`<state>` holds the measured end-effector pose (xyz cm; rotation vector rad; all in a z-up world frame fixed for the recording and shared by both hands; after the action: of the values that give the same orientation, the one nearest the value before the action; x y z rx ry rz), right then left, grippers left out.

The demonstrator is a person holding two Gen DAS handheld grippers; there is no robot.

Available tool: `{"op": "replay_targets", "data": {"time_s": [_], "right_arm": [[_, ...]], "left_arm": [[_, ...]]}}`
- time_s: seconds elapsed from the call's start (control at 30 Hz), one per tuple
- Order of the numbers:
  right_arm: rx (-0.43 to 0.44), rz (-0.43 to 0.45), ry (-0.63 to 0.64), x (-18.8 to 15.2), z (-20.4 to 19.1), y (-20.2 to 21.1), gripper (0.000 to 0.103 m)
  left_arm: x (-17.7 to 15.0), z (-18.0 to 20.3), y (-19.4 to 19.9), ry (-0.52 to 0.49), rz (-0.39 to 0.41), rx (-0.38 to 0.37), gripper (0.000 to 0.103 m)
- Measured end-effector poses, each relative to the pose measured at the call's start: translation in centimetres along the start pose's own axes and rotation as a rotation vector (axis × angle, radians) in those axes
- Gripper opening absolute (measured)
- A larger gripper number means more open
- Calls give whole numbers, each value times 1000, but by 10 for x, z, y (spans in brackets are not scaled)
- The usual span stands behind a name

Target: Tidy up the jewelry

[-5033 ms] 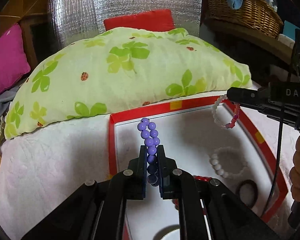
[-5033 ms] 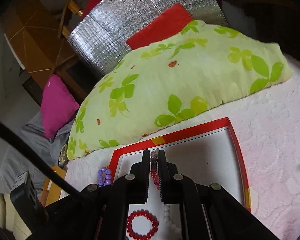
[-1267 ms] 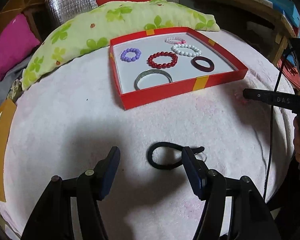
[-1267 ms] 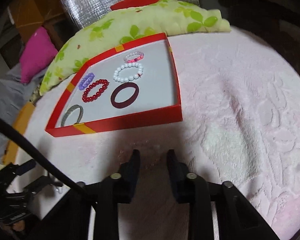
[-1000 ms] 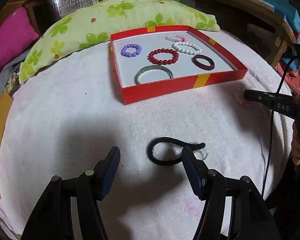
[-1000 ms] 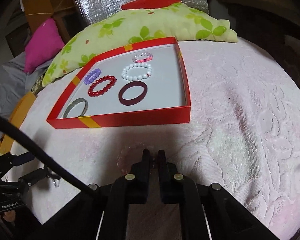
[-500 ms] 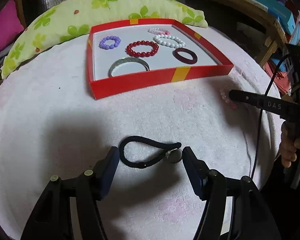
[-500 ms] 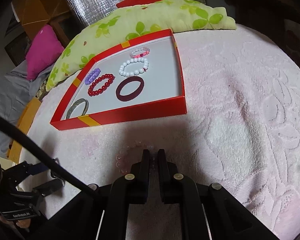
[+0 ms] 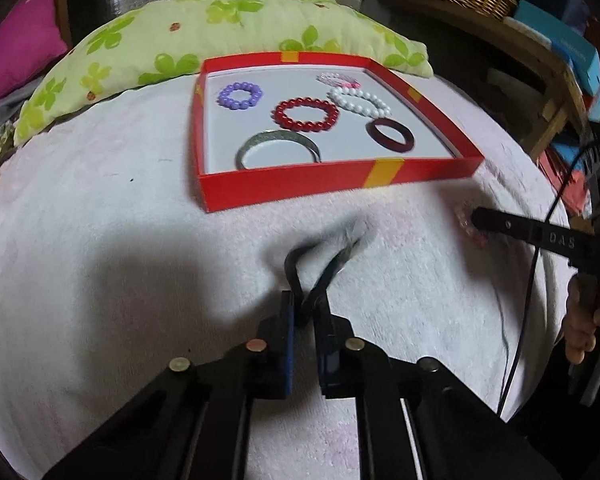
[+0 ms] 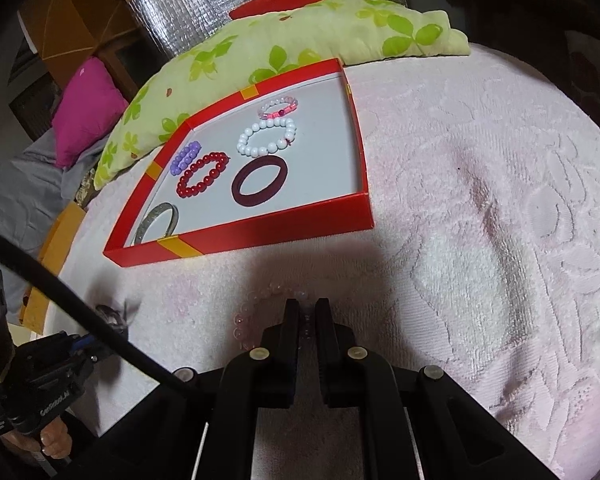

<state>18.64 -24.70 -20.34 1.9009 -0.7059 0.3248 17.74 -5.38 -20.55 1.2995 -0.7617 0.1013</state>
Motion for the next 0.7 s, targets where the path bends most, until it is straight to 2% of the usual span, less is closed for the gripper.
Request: {"op": "replay_targets", "data": {"time_s": [0.1,0.23,0.47,0.57,0.6,0.63,0.7], "right_arm": [[-5,12,34,0,-5,1,10],[53,24,61,0,-24,5,9],[30,-2,64,-3,-25,-4,9],[28,-8,60,-4,-23,-5,10],[29,-9,60,-5,-22,-6,10],[30,-9,59,-5,-22,-7,10],[29,-9,57,-5,-22,-7,10]], "left_arm": [[3,-7,1,33,10,13,8],[3,-11,3,60,16,7,8],[3,-16,4,77,8,-6,10],[8,-24,7,103,26,6,34],[11,-26,8,113,39,12,46],[15,-28,9,123,56,18,52],[21,-28,9,123,80,17,52]]}}
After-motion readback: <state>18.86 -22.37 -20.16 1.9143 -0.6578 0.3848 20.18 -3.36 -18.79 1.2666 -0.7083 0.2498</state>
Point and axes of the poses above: each gripper's, at about its wrist camera, not at the fingertips, and y roughly against the way its jaws point, z to its right, x to its top, the point moved 10 cm from there along -y, roughly the way its jaws point, and after that the axes turned 6 degrees about -y, right-handed, at the moved point
